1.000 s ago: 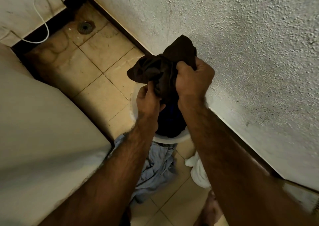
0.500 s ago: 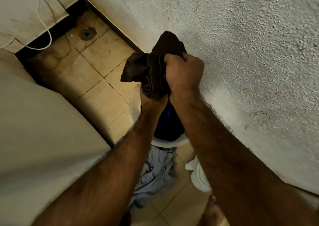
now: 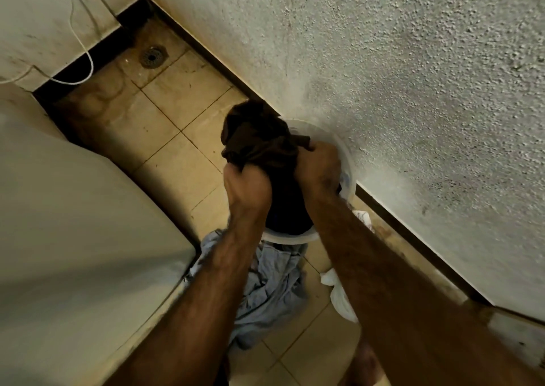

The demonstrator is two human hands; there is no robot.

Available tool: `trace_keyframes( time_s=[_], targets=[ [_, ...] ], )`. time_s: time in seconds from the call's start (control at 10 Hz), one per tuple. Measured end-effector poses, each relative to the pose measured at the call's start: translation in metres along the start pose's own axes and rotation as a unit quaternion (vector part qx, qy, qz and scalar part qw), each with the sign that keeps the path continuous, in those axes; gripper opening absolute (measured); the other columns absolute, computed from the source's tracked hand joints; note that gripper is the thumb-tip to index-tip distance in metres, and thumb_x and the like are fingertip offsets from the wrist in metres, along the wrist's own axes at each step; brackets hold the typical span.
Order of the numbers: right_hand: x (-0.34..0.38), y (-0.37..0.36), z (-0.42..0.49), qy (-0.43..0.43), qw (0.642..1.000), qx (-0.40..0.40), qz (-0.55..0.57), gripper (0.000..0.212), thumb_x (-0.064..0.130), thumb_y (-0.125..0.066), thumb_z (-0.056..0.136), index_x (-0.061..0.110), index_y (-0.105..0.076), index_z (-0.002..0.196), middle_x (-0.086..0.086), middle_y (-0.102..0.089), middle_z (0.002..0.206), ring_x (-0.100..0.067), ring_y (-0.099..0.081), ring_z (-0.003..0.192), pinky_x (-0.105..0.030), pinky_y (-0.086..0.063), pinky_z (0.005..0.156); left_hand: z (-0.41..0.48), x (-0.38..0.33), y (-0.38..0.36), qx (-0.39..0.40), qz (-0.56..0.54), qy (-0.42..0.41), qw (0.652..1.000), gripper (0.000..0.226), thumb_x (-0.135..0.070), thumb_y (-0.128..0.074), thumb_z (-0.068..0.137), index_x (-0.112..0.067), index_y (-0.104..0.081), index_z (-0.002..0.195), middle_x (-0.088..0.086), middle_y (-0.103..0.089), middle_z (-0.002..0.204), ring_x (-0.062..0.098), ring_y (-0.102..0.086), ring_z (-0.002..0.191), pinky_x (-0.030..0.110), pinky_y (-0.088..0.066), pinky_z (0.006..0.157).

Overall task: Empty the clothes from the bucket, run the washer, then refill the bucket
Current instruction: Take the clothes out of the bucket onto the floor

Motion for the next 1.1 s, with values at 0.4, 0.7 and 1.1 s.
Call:
trace_keyframes(
  time_s=[0.4, 0.7, 1.1],
  targets=[
    [-0.053, -0.047, -0.053, 0.011, 0.969, 0.152, 0.195, 0.064, 0.067, -0.047, 0.093, 0.029, -0.05, 0.145, 0.004, -0.059, 0.14, -0.006, -0.057, 0.125, -0.025, -0.049, 0.104, 0.003, 0.058, 0.003, 0.164, 0.162, 0.357, 0.905, 0.032, -0.026, -0.049, 0.101, -0.001, -0.067, 0.108, 0.017, -0.07, 0.085, 0.029, -0.069, 0.071, 0.033, -0.06, 0.058],
    [-0.079, -0.055, -0.068, 0.019, 0.989, 0.142, 0.049, 0.053, 0.052, -0.067, 0.09, 0.024, -0.06, 0.135, -0.003, -0.067, 0.131, -0.019, -0.061, 0.121, -0.04, -0.049, 0.107, 0.022, 0.159, 0.037, 0.134, 0.22, 0.36, 0.897, 0.117, -0.074, -0.082, 0.054, -0.007, -0.048, 0.144, 0.019, -0.065, 0.126, 0.035, -0.066, 0.107, 0.043, -0.057, 0.092],
    [-0.136, -0.046, -0.075, -0.304, 0.92, 0.151, 0.197, 0.066, 0.037, -0.07, 0.089, 0.004, -0.051, 0.143, -0.015, -0.062, 0.133, -0.037, -0.062, 0.118, -0.046, -0.052, 0.105, -0.019, 0.146, 0.036, 0.14, 0.167, 0.352, 0.91, 0.05, -0.021, -0.048, 0.101, 0.009, -0.045, 0.14, 0.026, -0.047, 0.147, 0.024, -0.049, 0.1, 0.043, -0.044, 0.103]
  ],
)
Point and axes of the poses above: each hand's wrist, its own z-axis towards the middle knuckle, its own y-axis out of the back of the hand, x = y × z, the point moved 9 cm from there along z, towards the middle knuckle
